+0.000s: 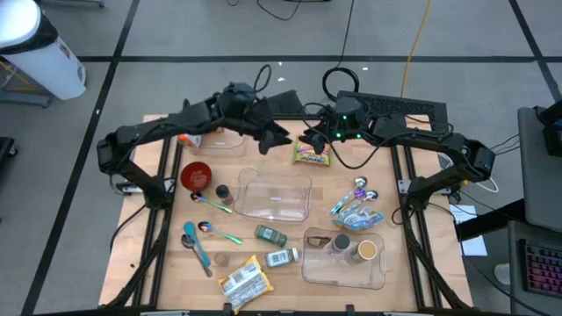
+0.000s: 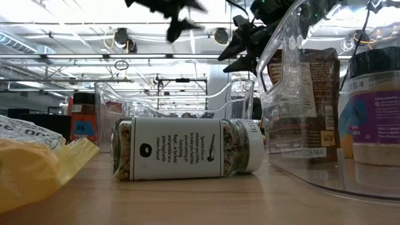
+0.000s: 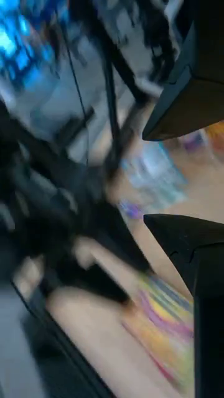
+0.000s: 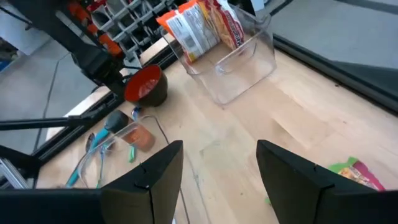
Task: Pick & Place Food Item
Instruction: Put the bottom blue spoon into the middle transparent bin
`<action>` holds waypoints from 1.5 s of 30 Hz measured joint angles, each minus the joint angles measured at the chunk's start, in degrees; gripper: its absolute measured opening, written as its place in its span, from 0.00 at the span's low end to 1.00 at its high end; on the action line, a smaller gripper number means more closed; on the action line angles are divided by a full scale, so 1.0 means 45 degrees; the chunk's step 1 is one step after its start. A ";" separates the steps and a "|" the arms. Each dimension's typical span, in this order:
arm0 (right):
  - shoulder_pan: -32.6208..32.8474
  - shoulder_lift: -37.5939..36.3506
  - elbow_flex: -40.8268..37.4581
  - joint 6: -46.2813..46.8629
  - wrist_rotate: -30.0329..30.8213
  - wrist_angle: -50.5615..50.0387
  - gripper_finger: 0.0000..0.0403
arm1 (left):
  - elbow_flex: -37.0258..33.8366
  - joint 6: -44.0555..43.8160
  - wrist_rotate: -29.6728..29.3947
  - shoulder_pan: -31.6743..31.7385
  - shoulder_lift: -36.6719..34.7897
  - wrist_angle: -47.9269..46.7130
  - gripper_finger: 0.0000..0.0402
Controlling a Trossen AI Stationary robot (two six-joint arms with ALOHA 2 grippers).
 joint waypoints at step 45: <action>0.4460 0.0002 0.0000 -0.2443 -0.4336 -0.0398 0.49 | 0.0001 -1.1594 -0.8221 -0.8585 -0.2320 -0.9887 0.52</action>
